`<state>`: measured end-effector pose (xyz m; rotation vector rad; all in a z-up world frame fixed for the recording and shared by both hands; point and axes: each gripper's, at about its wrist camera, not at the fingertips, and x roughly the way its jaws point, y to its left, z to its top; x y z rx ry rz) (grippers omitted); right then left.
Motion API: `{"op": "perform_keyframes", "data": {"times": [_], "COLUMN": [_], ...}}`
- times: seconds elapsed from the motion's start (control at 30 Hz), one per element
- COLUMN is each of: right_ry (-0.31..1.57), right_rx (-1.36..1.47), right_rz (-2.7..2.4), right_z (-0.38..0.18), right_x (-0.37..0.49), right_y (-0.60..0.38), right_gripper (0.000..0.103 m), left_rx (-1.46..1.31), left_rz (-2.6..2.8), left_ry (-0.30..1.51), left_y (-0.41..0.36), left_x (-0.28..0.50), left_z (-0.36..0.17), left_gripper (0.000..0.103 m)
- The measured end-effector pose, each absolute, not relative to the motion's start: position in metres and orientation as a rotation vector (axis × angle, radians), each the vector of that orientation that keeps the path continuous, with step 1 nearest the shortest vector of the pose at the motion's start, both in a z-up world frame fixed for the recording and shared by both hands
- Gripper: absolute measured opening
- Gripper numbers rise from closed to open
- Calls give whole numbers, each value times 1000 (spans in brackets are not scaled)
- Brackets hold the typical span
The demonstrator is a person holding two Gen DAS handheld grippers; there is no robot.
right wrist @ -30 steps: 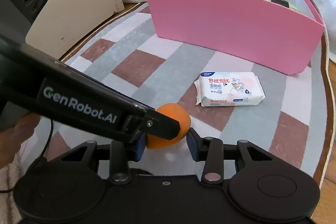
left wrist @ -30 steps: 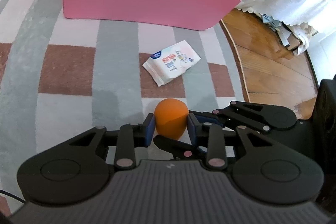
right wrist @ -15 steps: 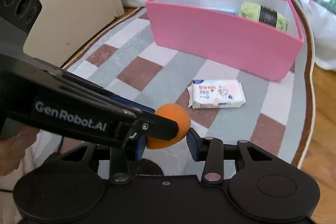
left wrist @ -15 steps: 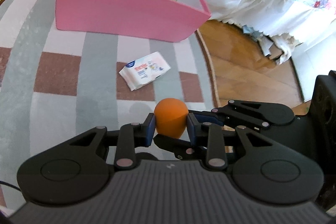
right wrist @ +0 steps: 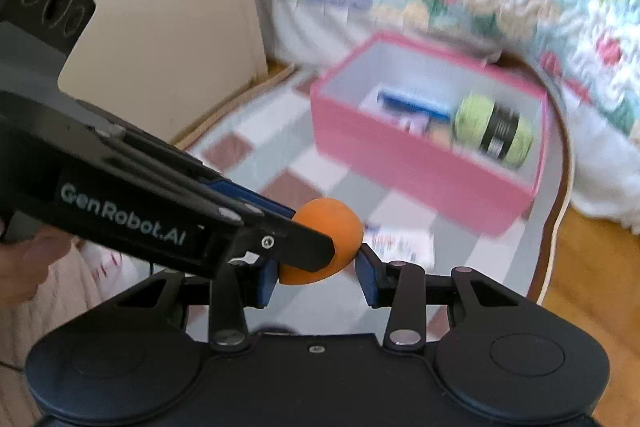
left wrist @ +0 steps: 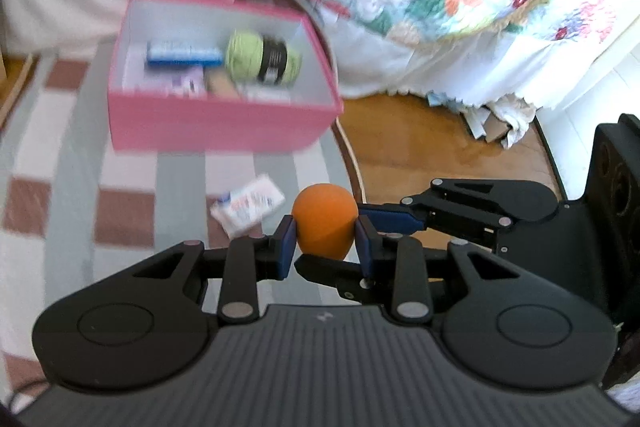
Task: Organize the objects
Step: 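Lift the orange sponge with the left tool and carry it over the box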
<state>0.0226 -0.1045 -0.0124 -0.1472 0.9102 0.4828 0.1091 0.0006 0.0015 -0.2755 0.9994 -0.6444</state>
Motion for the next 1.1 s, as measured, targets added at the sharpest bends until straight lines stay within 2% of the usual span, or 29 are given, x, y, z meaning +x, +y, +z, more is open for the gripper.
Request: {"op": "perform_keyframes", "data": {"times": [0.33, 0.57, 0.8, 1.1], "right_ry": [804, 788, 801, 876], "right_rx": [-216, -228, -176, -82], "right_rz": [499, 506, 560, 567], "right_z": [45, 65, 44, -26], "right_x": [59, 108, 169, 243], "right_y": [-90, -94, -105, -109], "right_gripper": [46, 47, 47, 47], "left_rx": [-300, -299, -351, -423], "left_rz": [-602, -545, -455, -332], "left_ry": [939, 919, 961, 999], "left_y": [16, 5, 3, 7], "left_x": [149, 202, 253, 310], "left_z": [51, 57, 25, -50], "left_gripper": [31, 31, 31, 31]}}
